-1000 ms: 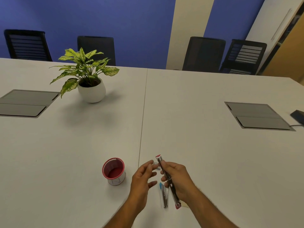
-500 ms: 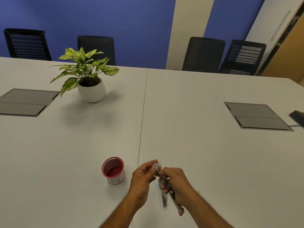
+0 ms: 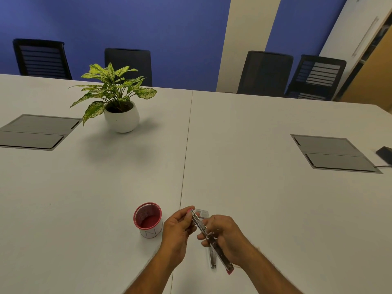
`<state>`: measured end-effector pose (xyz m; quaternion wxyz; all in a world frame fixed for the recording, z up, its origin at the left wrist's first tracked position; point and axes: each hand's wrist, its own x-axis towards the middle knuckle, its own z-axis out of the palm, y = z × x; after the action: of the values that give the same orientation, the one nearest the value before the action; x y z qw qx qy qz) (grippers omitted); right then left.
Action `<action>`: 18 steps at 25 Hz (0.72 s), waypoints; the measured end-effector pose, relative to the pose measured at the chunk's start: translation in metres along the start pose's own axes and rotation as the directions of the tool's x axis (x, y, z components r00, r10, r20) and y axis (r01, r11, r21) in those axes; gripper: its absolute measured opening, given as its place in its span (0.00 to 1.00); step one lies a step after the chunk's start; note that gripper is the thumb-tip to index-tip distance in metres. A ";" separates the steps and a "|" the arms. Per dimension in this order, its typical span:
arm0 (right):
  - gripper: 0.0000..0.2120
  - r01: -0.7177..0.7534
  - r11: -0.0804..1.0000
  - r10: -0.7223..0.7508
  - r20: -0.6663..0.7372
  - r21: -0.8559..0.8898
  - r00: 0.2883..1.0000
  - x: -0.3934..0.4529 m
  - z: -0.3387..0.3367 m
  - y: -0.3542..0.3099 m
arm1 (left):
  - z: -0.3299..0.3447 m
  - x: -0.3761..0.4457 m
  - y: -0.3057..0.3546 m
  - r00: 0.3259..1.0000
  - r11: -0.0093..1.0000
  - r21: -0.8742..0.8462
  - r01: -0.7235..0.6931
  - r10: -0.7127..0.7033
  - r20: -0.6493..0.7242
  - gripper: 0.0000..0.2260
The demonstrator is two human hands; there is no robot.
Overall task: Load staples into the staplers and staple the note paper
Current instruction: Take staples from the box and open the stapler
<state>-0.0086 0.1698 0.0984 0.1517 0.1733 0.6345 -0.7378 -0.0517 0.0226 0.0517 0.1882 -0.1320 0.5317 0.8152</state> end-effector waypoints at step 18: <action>0.16 -0.134 0.986 0.135 0.000 -0.102 0.991 -0.010 -0.020 0.003 | 0.002 -0.002 0.014 0.977 0.929 0.339 -0.147 0.189 -0.097 0.08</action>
<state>0.0030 0.1891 0.0979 0.2121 0.2053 0.6575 -0.6933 -0.0561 0.0187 0.0644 0.1027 -0.1044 0.6808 0.7177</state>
